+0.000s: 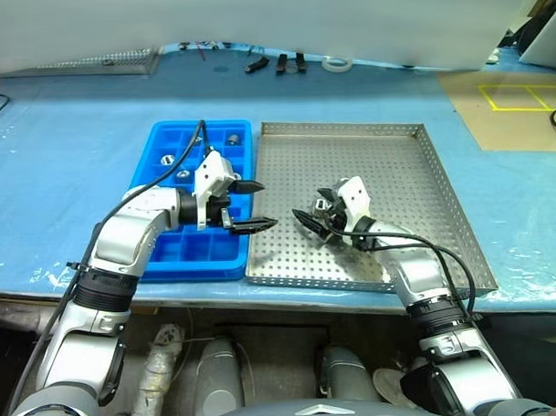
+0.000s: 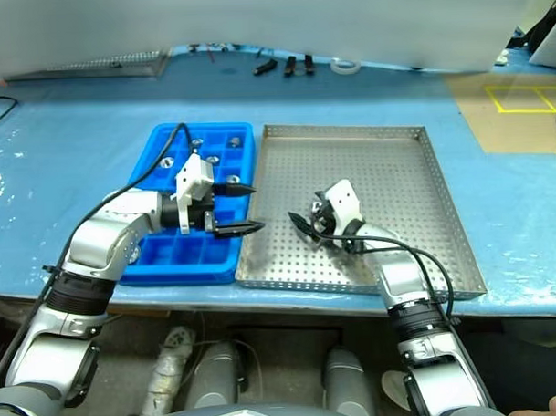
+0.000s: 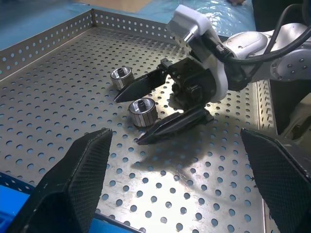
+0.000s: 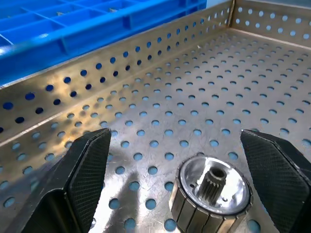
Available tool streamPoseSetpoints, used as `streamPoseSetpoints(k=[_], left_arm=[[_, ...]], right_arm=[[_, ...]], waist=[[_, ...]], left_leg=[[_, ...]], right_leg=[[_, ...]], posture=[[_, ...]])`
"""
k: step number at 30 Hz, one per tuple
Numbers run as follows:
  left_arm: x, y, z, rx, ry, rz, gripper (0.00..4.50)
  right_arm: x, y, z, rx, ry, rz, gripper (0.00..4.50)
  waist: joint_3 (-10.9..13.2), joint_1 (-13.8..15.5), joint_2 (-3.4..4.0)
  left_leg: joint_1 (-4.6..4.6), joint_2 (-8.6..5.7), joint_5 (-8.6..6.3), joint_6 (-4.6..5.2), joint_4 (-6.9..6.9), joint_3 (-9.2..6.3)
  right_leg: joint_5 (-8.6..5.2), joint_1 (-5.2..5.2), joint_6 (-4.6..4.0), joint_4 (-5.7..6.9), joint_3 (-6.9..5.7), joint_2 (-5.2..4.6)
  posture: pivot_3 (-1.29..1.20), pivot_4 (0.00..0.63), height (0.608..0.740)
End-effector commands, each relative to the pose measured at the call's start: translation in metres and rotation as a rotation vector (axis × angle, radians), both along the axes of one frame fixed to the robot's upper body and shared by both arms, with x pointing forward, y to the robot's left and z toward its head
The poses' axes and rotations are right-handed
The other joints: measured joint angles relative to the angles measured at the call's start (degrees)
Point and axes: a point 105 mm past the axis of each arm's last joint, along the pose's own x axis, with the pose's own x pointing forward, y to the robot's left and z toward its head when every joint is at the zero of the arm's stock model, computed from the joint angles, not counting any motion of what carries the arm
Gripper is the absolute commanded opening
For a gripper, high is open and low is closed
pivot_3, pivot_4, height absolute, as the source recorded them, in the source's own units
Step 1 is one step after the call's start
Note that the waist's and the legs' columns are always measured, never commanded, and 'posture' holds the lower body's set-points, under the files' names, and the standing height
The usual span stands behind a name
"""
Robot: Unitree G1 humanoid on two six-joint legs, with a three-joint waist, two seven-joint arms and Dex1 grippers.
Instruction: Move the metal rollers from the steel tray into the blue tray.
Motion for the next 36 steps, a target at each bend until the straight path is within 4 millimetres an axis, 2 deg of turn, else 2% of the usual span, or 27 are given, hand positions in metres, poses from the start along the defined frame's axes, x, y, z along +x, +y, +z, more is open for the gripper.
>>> streamPoseSetpoints(k=[1,7,10,16,17,25,27,31,36], left_arm=[[-0.004,-0.005,0.008,-0.009,-0.036,-0.025,4.47],[-0.004,-0.006,0.006,-0.002,-0.039,-0.023,4.47],[-0.004,-0.006,0.006,-0.002,-0.039,-0.022,4.50],[-0.004,-0.004,0.005,0.000,-0.031,-0.015,4.50],[-0.004,-0.004,0.004,0.000,-0.029,-0.014,4.50],[-0.010,0.007,0.002,0.000,-0.012,0.030,4.50],[-0.013,0.014,0.002,0.001,-0.007,0.057,4.50],[-0.021,0.027,-0.001,0.005,0.003,0.114,4.50],[-0.031,0.054,-0.004,0.016,0.005,0.248,4.50]], right_arm=[[0.006,0.000,0.004,-0.022,-0.031,-0.018,4.50],[0.009,-0.001,0.003,-0.007,-0.024,-0.045,4.50],[0.007,0.000,0.005,0.002,-0.029,-0.036,3.94],[0.005,0.006,0.013,0.023,-0.053,-0.007,1.88],[0.004,0.008,0.015,0.028,-0.058,0.001,1.66],[0.001,0.025,0.049,0.090,-0.134,0.077,1.69],[-0.002,0.035,0.061,0.109,-0.153,0.132,1.69],[-0.006,0.051,0.073,0.123,-0.162,0.225,1.69],[-0.005,0.078,0.093,0.148,-0.190,0.358,1.69]], waist=[[0.00,0.00,0.01],[0.00,-0.02,0.02],[0.01,-0.05,0.02],[0.01,-0.04,0.03],[0.01,-0.04,0.03],[0.03,-0.02,0.05],[0.03,0.00,0.06],[0.04,0.27,0.07],[0.07,1.54,0.12]], left_leg=[[-0.01,0.00,0.00,0.00,0.01,0.00],[0.00,0.03,0.00,-0.01,0.00,0.00],[0.00,0.03,0.00,0.00,-0.01,0.00],[0.00,0.03,0.00,0.00,-0.01,0.00],[0.00,0.03,0.00,0.00,-0.01,0.00],[-0.05,0.03,-0.01,0.01,-0.02,0.00],[-0.05,0.03,-0.01,0.01,-0.02,0.00],[-0.05,0.06,-0.01,0.01,-0.08,-0.01],[-0.07,0.08,0.00,-0.01,-0.14,-0.01]], right_leg=[[0.00,0.00,0.00,0.00,0.00,0.00],[0.00,-0.01,0.00,0.01,-0.01,0.03],[0.00,-0.02,0.00,0.00,-0.01,0.03],[0.00,-0.01,0.00,0.00,0.00,0.03],[0.00,-0.02,0.00,0.00,0.00,0.03],[0.00,-0.06,0.00,-0.01,-0.01,0.03],[0.00,-0.06,0.00,-0.01,0.00,0.02],[0.00,-0.10,0.00,-0.01,-0.01,0.04],[-0.01,-0.17,0.00,-0.01,-0.02,0.03]], posture=[[-0.07,0.150,0.740],[-0.07,0.150,0.740],[-0.07,0.150,0.740],[-0.06,0.150,0.740],[-0.06,0.150,0.740],[-0.02,0.150,0.740],[0.01,0.150,0.740],[0.09,0.150,0.740],[0.20,0.150,0.740]])
